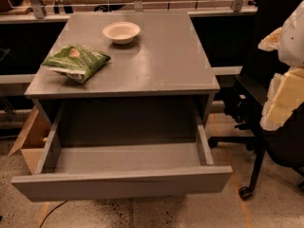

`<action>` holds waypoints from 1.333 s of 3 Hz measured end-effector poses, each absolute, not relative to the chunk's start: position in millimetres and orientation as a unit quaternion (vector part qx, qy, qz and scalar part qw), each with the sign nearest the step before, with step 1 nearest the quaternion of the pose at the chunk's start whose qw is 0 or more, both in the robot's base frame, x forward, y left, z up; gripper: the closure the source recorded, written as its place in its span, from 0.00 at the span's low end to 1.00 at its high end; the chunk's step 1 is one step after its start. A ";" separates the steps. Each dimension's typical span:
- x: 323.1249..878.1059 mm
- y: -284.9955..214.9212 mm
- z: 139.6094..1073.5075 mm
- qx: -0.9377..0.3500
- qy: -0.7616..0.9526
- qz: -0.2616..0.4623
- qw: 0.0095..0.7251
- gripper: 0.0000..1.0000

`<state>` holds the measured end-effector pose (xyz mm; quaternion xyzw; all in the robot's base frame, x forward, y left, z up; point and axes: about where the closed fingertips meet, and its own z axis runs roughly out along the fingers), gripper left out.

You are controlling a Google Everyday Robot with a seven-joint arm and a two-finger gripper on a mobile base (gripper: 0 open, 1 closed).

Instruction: Close top drawer

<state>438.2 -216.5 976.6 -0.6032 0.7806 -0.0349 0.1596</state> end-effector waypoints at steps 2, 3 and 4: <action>432.0 -216.2 941.7 -0.589 0.797 -0.022 0.131 0.00; 416.2 -211.5 874.7 -0.556 0.828 0.003 0.079 0.00; 397.0 -206.9 821.1 -0.519 0.854 0.021 0.028 0.00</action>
Offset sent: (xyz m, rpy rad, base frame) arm -0.0228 0.0014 -0.1234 -0.0305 0.2433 -0.1395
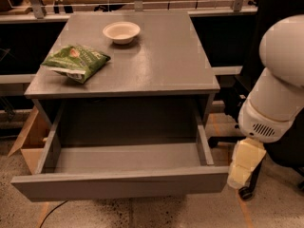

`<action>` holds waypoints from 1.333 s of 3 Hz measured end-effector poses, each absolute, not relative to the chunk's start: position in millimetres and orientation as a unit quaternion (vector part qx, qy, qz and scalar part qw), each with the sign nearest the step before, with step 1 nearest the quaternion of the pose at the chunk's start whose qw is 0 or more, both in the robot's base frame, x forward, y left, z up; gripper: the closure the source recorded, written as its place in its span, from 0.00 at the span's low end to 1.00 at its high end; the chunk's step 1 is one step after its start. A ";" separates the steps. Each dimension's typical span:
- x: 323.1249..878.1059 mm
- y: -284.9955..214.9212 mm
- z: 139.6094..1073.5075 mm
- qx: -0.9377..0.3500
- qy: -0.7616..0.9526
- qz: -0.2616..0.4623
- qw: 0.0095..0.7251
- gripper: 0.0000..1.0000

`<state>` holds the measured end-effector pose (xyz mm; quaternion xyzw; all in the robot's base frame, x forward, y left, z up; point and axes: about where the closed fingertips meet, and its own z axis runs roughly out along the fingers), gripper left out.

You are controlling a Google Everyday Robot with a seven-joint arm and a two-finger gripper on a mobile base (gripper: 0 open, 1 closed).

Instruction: Close top drawer

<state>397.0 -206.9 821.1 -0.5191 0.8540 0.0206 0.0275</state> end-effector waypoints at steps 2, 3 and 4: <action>391.1 -207.7 810.0 -0.503 0.864 0.025 0.015 0.00; 381.5 -204.5 792.8 -0.474 0.880 0.037 0.005 0.18; 359.2 -195.2 774.5 -0.447 0.893 0.057 0.003 0.41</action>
Offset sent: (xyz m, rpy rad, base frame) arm -0.0060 -0.0024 -0.0130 -0.0017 0.0366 -0.0631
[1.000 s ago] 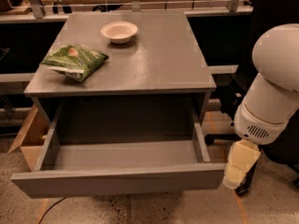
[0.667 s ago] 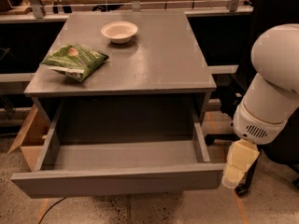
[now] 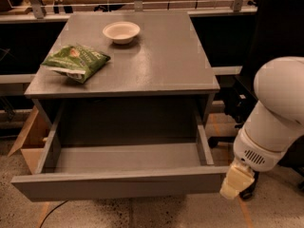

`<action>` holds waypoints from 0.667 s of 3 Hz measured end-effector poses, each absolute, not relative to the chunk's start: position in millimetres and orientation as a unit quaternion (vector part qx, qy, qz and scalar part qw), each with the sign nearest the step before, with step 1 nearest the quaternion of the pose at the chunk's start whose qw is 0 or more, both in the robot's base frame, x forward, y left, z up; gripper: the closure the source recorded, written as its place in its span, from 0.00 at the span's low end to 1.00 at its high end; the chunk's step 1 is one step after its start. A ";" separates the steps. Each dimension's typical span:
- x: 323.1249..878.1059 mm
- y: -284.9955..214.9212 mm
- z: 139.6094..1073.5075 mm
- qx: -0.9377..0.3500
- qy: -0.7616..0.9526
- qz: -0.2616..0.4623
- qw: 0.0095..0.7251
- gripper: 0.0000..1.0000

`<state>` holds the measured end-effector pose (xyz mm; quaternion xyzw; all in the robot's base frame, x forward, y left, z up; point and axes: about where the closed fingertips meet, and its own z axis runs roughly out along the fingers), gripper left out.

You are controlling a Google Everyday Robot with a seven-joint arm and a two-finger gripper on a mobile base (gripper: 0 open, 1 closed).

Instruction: Close top drawer

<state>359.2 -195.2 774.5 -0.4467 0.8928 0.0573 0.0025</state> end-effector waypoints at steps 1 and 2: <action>340.8 -184.7 761.3 -0.431 0.900 0.071 -0.001 0.65; 334.0 -172.9 742.2 -0.426 0.901 0.086 0.001 0.88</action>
Offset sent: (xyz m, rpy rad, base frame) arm -0.0314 0.0377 -0.0592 0.0920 0.0457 -0.0578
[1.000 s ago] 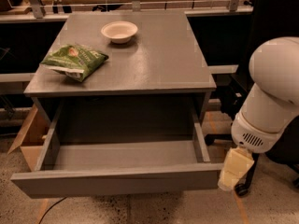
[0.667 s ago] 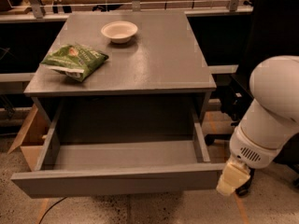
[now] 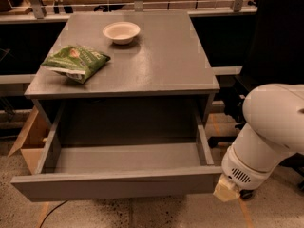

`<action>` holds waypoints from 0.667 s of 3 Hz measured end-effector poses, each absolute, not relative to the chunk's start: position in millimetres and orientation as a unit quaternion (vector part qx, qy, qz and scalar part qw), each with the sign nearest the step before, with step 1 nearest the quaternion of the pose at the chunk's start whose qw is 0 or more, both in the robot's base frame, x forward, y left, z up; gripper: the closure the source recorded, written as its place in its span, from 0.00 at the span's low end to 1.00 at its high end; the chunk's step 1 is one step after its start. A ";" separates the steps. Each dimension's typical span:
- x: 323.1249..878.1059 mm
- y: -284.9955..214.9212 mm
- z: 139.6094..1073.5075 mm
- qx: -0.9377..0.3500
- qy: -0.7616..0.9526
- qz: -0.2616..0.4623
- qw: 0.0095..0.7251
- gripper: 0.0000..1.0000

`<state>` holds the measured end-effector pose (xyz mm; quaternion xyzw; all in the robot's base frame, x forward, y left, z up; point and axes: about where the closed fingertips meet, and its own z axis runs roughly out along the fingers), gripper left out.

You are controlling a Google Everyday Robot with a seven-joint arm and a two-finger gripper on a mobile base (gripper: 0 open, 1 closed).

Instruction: Close top drawer

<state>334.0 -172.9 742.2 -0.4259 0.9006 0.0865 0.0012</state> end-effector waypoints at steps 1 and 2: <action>345.5 -153.6 705.8 -0.428 0.898 0.100 0.022 1.00; 360.8 -141.8 688.0 -0.425 0.898 0.101 0.050 1.00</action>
Offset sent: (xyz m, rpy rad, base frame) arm 0.0458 0.0446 -0.0774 0.1021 -0.1262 -0.0233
